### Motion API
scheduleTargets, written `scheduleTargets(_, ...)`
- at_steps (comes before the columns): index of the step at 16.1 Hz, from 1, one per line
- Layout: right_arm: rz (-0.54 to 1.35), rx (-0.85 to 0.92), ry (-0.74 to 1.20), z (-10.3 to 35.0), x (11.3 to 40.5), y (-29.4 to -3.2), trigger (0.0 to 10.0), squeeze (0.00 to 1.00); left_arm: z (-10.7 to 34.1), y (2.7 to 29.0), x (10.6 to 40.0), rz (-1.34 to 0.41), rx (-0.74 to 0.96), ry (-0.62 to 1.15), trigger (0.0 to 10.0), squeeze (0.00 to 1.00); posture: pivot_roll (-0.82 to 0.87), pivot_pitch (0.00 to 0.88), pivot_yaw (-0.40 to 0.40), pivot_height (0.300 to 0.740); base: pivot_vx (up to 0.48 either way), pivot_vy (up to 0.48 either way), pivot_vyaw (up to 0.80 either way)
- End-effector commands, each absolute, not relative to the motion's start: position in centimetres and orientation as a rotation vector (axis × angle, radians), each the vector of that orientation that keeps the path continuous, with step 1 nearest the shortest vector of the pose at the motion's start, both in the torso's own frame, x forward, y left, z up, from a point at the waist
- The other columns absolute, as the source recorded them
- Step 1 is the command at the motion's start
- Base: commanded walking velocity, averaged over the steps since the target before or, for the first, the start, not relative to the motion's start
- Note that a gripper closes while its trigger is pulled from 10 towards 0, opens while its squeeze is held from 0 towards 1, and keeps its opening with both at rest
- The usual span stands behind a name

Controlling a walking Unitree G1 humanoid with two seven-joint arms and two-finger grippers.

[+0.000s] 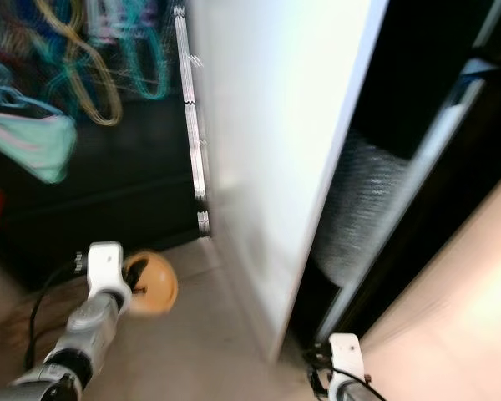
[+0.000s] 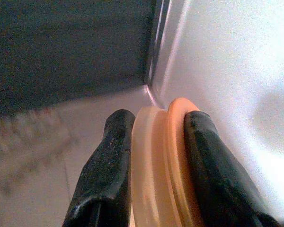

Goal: Restocking fridge

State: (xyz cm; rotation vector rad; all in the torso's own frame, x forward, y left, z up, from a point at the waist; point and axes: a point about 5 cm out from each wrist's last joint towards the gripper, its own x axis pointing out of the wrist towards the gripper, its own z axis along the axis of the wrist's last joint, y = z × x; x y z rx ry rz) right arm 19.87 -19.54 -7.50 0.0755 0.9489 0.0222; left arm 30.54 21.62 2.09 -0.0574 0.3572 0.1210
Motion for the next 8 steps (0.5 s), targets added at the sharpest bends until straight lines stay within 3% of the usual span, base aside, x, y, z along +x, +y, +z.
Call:
scheduleTargets(1, 0.022, 0.074, 0.958, -7.6, 19.6, -19.6, 10.0, 0.0, 1.4, 22.1, 30.0, 0.148, -0.081, 0.397, 10.0, 0.0, 0.04, 0.0, -0.003, 0.74, 0.0, 0.0, -0.79)
scheduleTargets(8, 0.011, 0.084, 0.956, -7.8, 19.4, -19.5, 10.0, 0.0, -2.6, 22.2, 26.2, 0.225, -0.152, 0.619, 10.0, 0.0, 0.02, 0.0, 0.009, 0.74, 0.0, 0.0, -0.79)
